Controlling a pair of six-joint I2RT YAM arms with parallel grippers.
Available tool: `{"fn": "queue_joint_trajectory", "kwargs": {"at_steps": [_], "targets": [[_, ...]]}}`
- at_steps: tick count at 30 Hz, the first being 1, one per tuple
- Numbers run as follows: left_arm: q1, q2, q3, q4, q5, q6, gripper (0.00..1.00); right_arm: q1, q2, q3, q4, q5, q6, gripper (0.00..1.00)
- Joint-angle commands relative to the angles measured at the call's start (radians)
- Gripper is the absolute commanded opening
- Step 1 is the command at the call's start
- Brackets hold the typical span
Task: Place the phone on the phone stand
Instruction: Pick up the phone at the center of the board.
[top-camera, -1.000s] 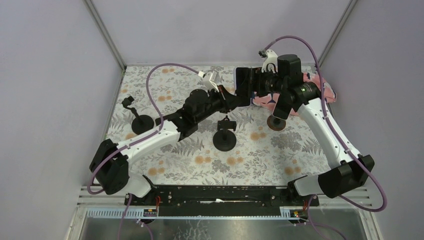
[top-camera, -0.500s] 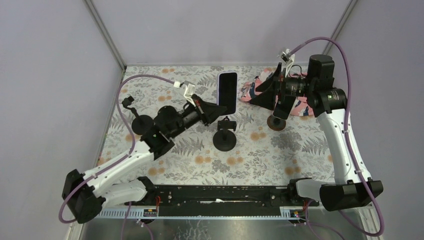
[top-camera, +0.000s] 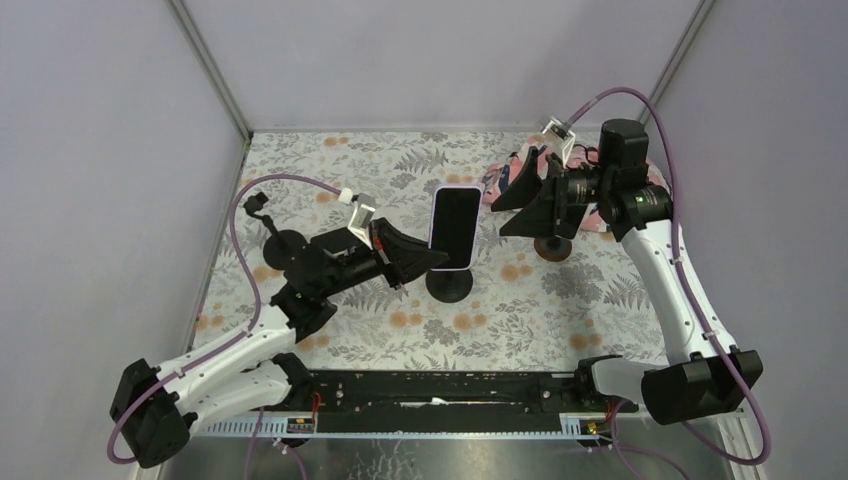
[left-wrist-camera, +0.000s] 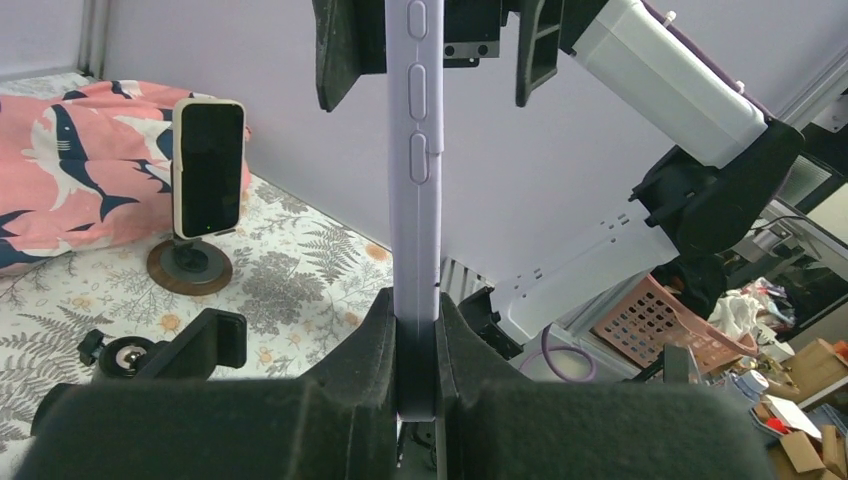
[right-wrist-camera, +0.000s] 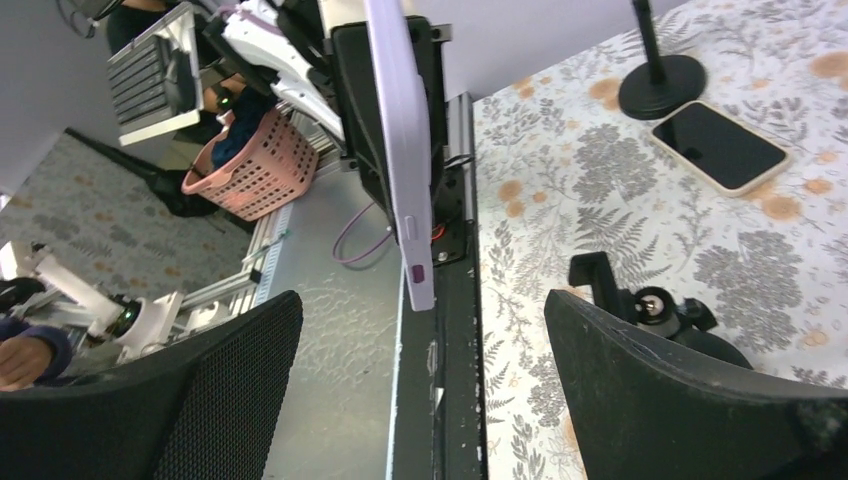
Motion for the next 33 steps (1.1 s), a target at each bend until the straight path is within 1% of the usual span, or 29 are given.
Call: {"fn": "queue_joint_trajectory", "kwargs": {"at_steps": [1, 4, 8, 15, 23, 33], "targets": [[0.007, 0.013, -0.012, 0.251, 0.028, -0.07, 0.0, 0.038, 0.0, 0.019, 0.009, -0.066, -0.008, 0.99], [0.007, 0.044, -0.01, 0.31, 0.039, -0.097, 0.0, 0.067, 0.012, 0.021, 0.004, -0.055, -0.008, 1.0], [0.008, 0.066, -0.006, 0.32, 0.037, -0.101, 0.0, 0.093, 0.029, 0.039, 0.0, -0.04, -0.011, 1.0], [0.008, 0.084, -0.023, 0.338, 0.034, -0.114, 0.0, 0.102, 0.05, 0.06, 0.008, -0.022, -0.004, 0.99], [0.007, 0.092, -0.038, 0.335, 0.03, -0.111, 0.0, 0.103, 0.058, 0.074, 0.03, -0.026, 0.028, 0.96], [0.008, 0.116, -0.04, 0.336, 0.027, -0.108, 0.0, 0.104, 0.068, 0.077, 0.053, -0.026, 0.054, 0.88]]}}
